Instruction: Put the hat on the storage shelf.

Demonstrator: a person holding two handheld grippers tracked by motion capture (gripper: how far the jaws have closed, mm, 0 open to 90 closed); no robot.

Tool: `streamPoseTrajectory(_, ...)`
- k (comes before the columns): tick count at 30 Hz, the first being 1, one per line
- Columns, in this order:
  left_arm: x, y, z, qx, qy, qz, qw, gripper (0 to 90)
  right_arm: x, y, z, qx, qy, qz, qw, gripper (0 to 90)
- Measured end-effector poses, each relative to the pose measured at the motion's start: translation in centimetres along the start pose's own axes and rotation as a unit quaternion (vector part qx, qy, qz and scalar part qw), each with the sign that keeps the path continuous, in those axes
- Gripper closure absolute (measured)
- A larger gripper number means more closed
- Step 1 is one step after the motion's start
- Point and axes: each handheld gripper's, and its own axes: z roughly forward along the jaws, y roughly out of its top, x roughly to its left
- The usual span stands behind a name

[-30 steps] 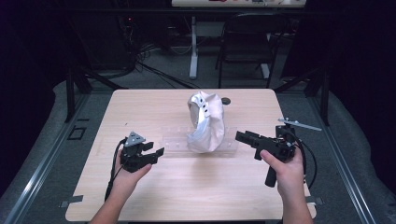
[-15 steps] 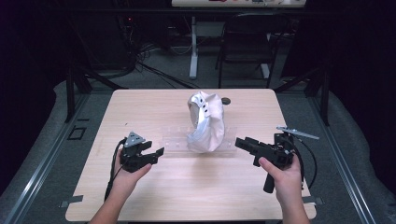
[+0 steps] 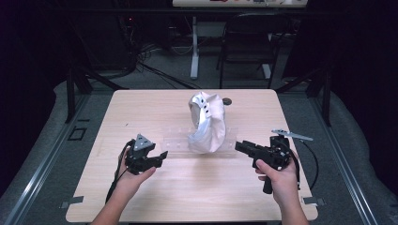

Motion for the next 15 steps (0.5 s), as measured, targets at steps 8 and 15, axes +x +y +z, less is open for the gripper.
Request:
streamPoseTrajectory(8,-0.4,-0.1,0.3,0.012,0.006,0.007,0.9999,40.0,0.0,-0.4,1.0,0.023,0.012,0.002,0.9997,53.2)
streamPoseTrajectory(15,-0.6,-0.3,0.5,0.013,-0.030,-0.023,0.9992,28.7,-0.4,-0.3,1.6,0.036,0.030,-0.004,0.9989,41.7)
